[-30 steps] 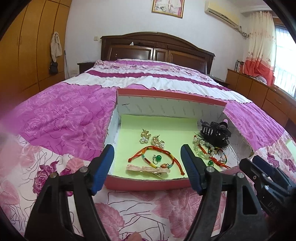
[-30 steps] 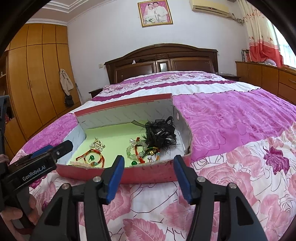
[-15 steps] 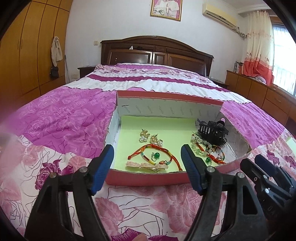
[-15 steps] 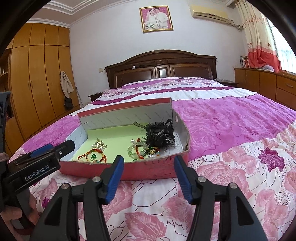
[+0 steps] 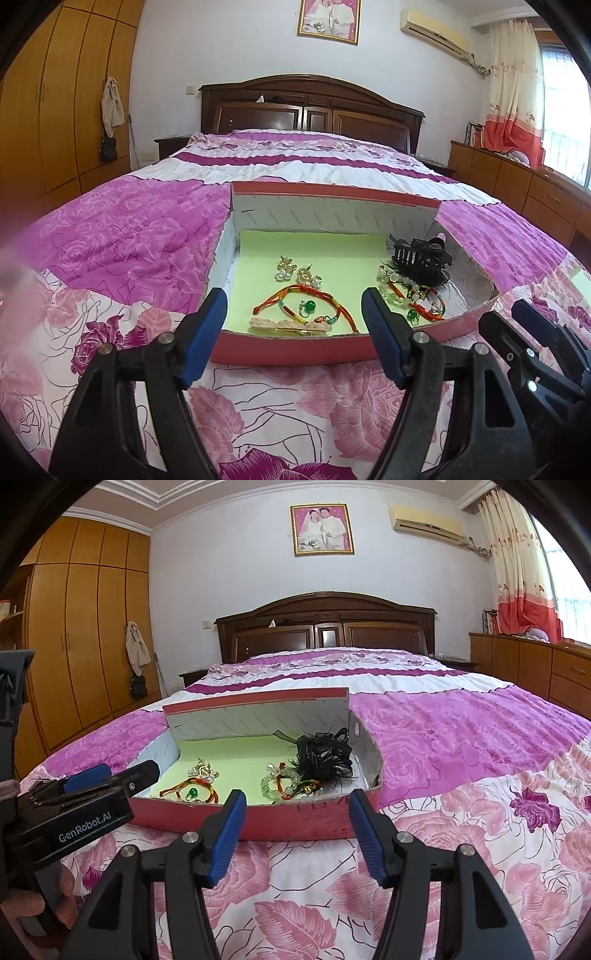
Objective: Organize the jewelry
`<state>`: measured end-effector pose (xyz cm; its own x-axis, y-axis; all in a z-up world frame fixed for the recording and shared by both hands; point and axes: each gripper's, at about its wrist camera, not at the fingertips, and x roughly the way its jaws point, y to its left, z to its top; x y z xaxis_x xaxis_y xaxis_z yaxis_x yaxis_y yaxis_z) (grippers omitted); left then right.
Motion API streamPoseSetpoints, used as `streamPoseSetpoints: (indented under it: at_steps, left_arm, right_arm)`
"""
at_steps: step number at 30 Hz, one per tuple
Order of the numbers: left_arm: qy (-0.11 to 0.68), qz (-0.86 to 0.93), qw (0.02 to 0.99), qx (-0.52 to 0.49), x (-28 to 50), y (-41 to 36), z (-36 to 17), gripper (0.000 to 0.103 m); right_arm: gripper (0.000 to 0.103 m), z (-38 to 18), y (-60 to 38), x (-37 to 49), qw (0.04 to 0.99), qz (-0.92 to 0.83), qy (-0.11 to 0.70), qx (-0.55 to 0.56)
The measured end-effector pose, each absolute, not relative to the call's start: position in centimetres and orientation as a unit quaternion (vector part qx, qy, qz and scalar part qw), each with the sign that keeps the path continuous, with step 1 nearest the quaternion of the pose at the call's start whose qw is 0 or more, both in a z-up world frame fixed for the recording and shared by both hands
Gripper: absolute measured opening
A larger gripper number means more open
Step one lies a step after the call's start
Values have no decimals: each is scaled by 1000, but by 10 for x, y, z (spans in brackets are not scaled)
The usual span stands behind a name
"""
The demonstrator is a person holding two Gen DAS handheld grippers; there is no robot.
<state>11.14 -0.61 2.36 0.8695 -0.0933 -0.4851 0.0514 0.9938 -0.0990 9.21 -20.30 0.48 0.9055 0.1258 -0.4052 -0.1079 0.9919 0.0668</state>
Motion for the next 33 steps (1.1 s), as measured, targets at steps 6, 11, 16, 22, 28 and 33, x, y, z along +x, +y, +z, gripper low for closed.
streamPoseSetpoints:
  at_steps: [6, 11, 16, 22, 28, 33]
  left_arm:
    - [248, -35, 967, -43, 110, -5, 24, 68]
    - [245, -34, 968, -42, 109, -4, 24, 68]
    - [245, -34, 968, -42, 109, -4, 24, 68]
    - [245, -34, 968, -42, 109, -4, 24, 68]
    - [245, -34, 968, -42, 109, -4, 24, 68]
    - [245, -34, 968, -42, 109, -4, 24, 68]
  right_arm:
    - [61, 4, -203, 91, 977, 59, 206, 19]
    - [62, 4, -203, 91, 976, 59, 207, 20]
    - [62, 3, -204, 90, 976, 58, 207, 20]
    - [62, 3, -204, 90, 976, 58, 207, 20]
    - [62, 3, -204, 90, 976, 58, 208, 20]
    - [62, 3, -204, 90, 976, 58, 208, 20]
